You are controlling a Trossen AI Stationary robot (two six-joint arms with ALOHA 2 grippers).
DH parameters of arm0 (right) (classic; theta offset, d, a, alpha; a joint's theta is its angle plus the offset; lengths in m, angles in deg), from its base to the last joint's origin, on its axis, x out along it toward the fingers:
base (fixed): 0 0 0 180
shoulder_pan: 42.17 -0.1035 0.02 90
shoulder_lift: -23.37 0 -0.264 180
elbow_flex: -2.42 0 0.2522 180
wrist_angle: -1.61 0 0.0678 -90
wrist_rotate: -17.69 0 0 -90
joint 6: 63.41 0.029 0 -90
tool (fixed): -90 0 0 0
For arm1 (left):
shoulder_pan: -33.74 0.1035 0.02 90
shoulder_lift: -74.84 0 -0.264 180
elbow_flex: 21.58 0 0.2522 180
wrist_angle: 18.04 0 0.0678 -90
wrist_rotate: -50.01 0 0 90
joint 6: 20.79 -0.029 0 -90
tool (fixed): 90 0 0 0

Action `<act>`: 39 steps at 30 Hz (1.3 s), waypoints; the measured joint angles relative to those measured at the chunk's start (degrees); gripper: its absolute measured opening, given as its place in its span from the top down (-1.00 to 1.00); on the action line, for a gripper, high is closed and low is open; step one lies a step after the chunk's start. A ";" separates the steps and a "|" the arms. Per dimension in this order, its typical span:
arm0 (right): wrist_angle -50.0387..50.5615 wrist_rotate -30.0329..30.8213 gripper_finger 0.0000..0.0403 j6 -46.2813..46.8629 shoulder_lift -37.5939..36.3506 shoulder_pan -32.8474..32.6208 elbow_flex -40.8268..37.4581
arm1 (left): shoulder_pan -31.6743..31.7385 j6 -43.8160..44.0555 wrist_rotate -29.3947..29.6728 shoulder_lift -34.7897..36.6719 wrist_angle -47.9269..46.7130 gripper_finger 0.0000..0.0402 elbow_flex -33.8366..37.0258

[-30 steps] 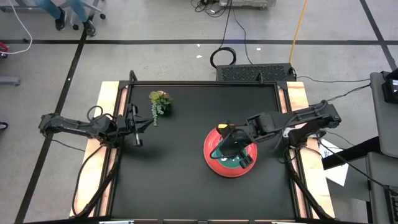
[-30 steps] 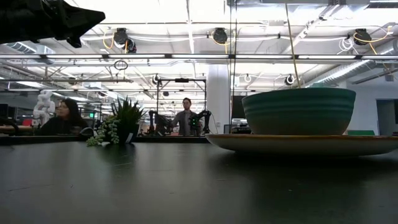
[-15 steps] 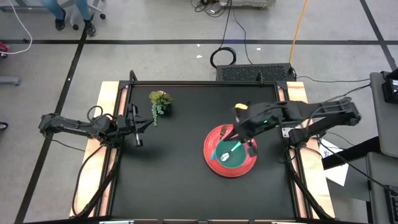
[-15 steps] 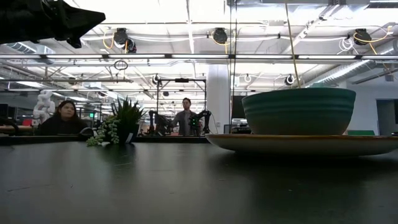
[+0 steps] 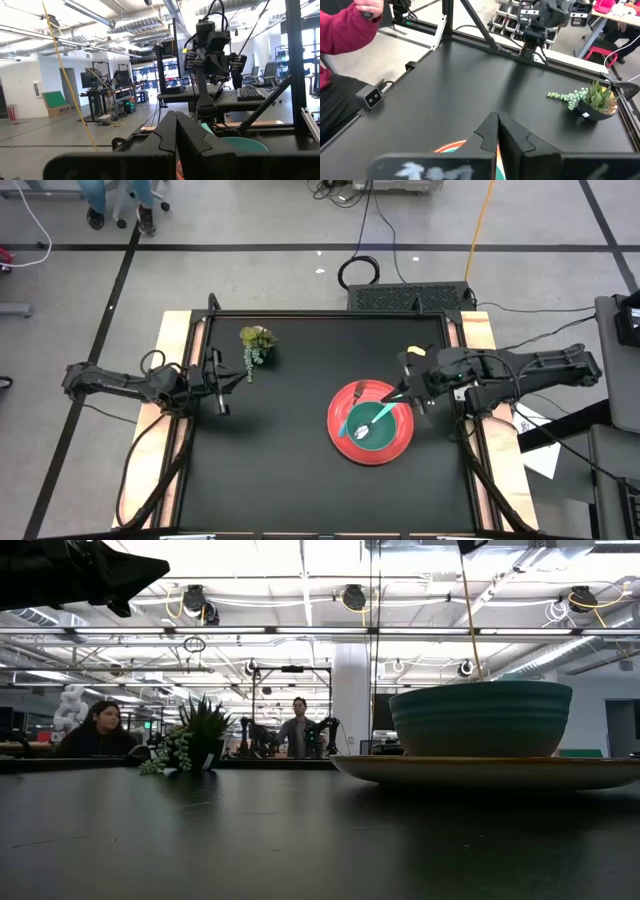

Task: Set table place
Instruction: Return to Home Position

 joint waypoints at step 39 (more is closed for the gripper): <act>-11.16 6.57 1.00 3.02 -30.22 -0.20 -20.09 | 0.02 -0.04 0.04 0.00 -0.81 0.96 0.00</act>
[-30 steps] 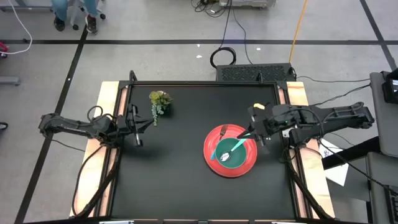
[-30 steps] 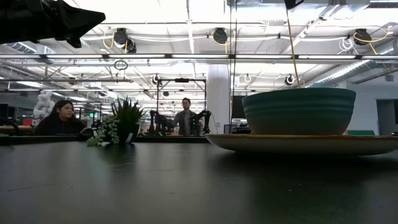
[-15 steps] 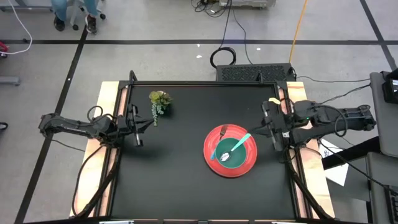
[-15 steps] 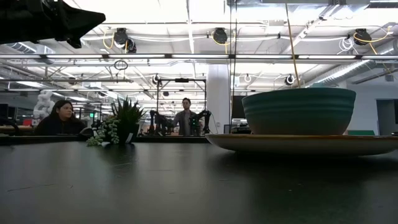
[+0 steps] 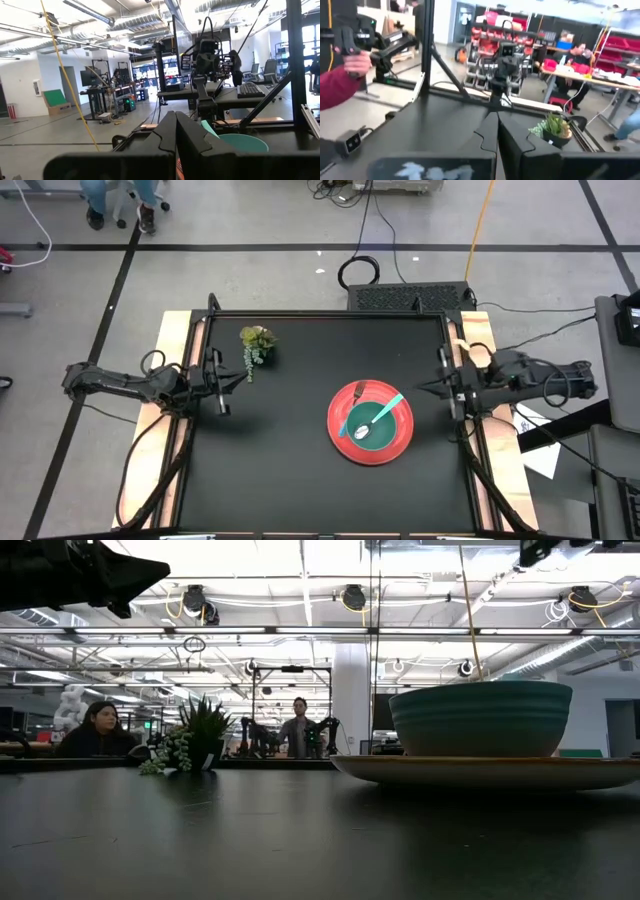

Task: Set table place
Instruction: Return to Home Position

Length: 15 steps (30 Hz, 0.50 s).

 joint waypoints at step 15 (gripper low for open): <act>1.65 9.73 1.00 2.94 -11.07 0.04 -7.70 | -0.02 0.00 0.00 0.00 0.02 0.96 0.00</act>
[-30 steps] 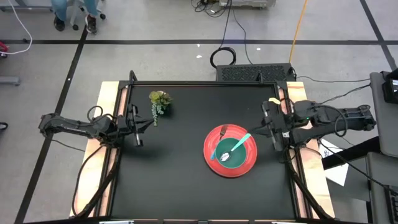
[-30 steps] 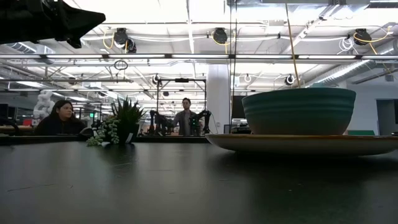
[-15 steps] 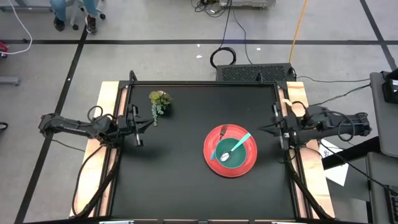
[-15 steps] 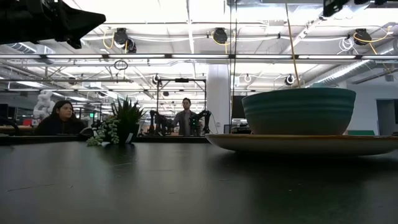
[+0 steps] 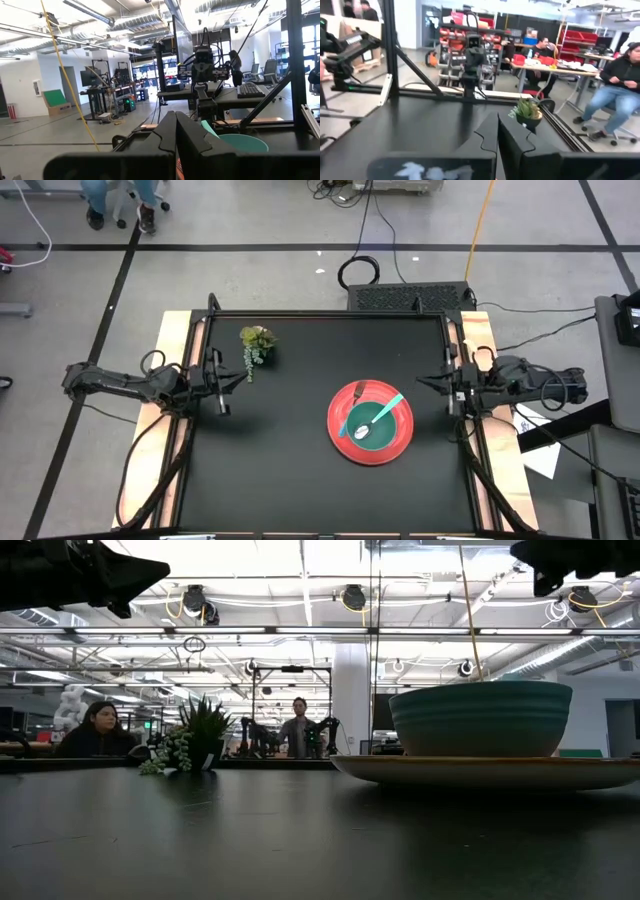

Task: Set table place
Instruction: Return to Home Position

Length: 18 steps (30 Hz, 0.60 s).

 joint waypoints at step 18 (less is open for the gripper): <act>-8.24 -11.86 1.00 0.26 -8.39 -0.13 -15.86 | 0.02 1.33 -0.01 0.00 -0.91 0.96 0.00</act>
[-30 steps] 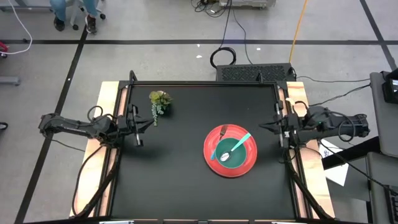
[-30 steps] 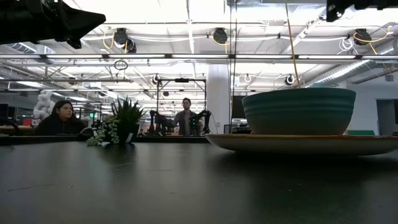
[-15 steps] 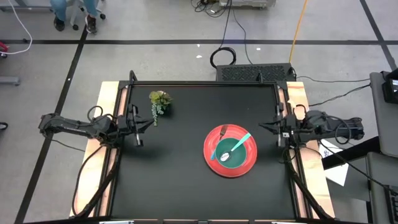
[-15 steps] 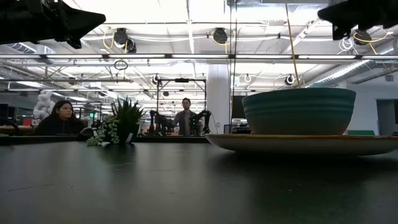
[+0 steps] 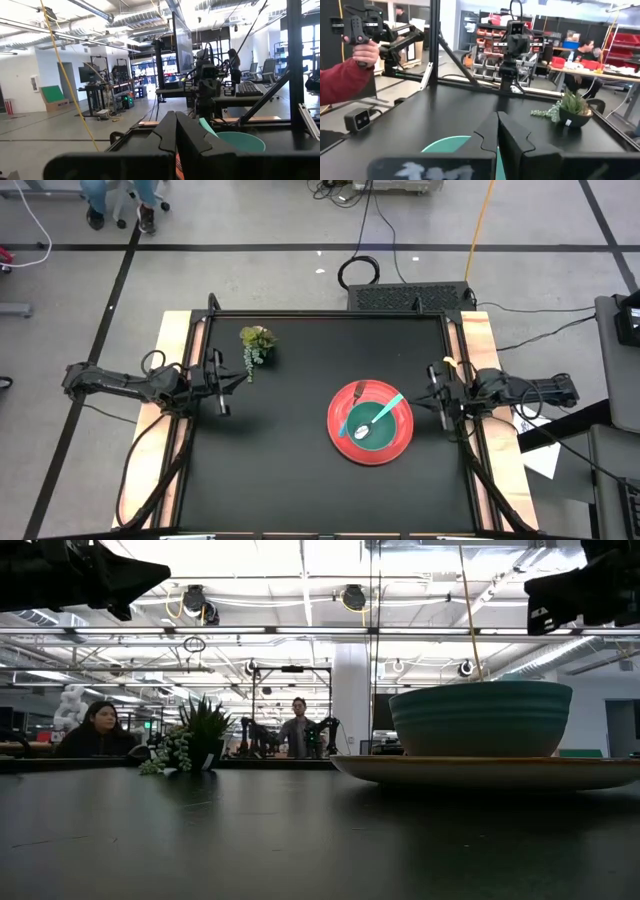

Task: Set table place
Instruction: Return to Home Position

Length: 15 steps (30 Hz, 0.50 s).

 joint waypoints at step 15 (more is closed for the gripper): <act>-2.21 -4.19 1.00 -3.24 -1.45 0.00 -2.90 | -0.02 4.62 -0.07 0.00 -4.00 0.96 0.00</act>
